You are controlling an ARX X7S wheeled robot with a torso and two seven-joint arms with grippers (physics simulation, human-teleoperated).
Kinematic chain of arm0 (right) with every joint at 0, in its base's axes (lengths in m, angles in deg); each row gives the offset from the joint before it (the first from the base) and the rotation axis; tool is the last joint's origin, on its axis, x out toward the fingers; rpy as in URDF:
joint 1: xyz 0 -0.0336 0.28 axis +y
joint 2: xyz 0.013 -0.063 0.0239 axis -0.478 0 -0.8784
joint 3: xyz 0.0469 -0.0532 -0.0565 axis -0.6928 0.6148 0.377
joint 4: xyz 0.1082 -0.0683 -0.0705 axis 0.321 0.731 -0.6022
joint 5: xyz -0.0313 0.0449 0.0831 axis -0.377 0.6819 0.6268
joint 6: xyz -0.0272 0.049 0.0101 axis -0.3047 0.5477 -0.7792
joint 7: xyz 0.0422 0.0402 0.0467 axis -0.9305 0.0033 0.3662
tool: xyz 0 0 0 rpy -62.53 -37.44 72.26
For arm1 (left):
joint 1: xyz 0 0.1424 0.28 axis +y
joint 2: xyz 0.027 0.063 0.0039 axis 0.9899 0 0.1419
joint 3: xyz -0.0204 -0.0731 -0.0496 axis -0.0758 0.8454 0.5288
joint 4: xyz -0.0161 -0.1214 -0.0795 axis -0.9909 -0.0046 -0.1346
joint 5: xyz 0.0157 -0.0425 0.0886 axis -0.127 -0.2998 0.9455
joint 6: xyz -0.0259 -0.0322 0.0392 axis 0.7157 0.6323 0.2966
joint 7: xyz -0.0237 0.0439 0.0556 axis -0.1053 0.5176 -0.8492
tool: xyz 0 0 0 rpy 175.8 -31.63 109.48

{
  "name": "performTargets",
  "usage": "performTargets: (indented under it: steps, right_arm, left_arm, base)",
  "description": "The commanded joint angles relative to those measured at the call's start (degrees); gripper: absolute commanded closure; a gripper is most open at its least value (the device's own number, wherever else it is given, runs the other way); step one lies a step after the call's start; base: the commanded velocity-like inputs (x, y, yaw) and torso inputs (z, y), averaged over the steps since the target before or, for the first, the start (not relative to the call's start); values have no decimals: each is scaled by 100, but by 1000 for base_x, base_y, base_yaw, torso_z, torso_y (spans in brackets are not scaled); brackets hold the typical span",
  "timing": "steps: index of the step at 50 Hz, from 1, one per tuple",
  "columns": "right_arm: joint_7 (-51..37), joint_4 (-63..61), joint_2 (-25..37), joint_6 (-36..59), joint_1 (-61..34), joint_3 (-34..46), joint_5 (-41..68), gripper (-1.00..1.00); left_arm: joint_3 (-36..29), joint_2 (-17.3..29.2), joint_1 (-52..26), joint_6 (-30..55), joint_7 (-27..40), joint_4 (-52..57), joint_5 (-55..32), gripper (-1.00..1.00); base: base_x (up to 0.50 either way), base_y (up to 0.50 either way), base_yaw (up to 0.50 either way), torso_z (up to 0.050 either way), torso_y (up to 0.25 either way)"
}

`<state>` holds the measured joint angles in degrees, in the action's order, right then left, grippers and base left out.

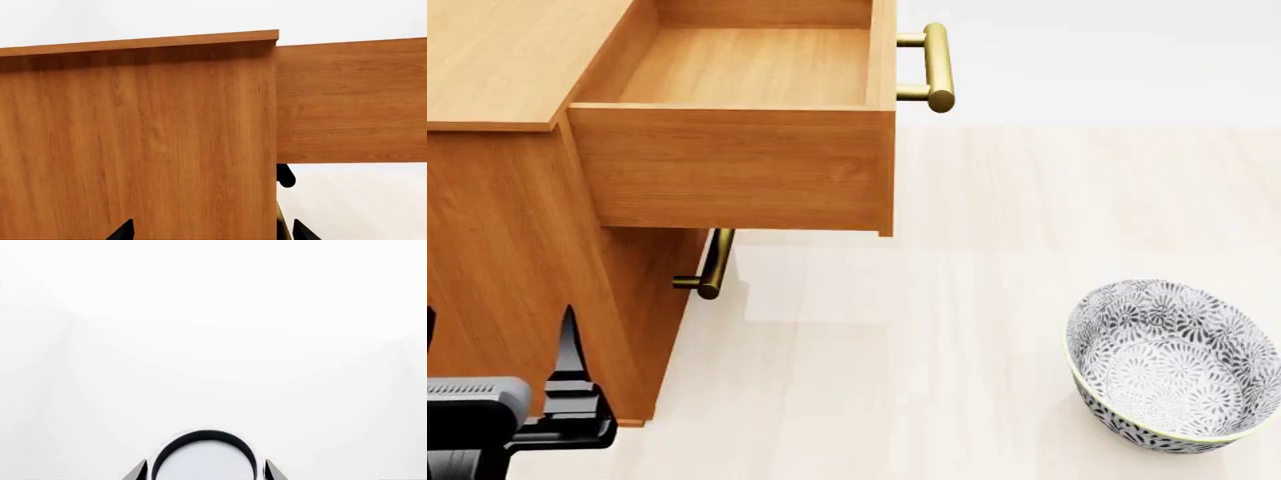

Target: Put the ketchup in the top drawer of the cabinet.

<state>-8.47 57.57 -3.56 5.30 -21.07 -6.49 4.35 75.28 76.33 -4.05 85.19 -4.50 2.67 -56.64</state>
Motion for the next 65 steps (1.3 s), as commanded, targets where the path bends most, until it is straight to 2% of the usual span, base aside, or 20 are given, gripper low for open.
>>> performTargets:
  steps: [1, 14, 21, 27, 32, 33, 51, 60, 65]
  right_arm:
    - [555, 1229, -523, -372, -679, 534, -680, 100]
    - [987, 2701, -1060, -965, -1215, 854, -1126, 100]
    - [1347, 3881, -1506, -1476, -1709, 1090, -1447, 100]
    - [1729, 5533, -2073, -2255, -2250, 1263, -1777, 100]
    - [2294, 8155, -2815, -3477, -3106, 1301, -2022, 100]
    - [2332, 8371, -2881, -3601, -3171, 1294, -2079, 100]
    - [2767, 8387, -3342, -2832, -2979, -494, -3764, 100]
    - [3541, 8387, -3405, -2012, -2924, -1037, -4036, 100]
    - [4276, 8387, -3431, -2264, -2883, -1106, -4015, 100]
  left_arm:
    - [3, 11, 15, -33, 8, -13, -33, -100]
    - [12, 2, -14, -52, 5, -111, -93, -100]
    - [-27, 24, -3, -62, 31, -119, -34, -100]
    - [-54, 15, -21, -45, 43, -93, -41, -100]
    - [-62, 22, -33, -35, 38, -80, -56, -100]
    - [-60, 24, -31, -43, 37, -82, -58, -100]
    - [-21, 37, 16, -168, 38, -134, -126, -100]
    - [-52, 15, 19, -183, 56, -166, -129, -100]
    - [-74, 9, -2, -215, 73, -240, -85, -100]
  base:
    - [0, 0, 0, 0, 0]
    - [0, 0, 0, 0, 0]
    - [0, 0, 0, 0, 0]
    - [0, 0, 0, 0, 0]
    - [0, 0, 0, 0, 0]
    - [0, 0, 0, 0, 0]
    - [0, 0, 0, 0, 1]
    - [0, 0, 0, 0, 0]
    - [0, 0, 0, 0, 0]
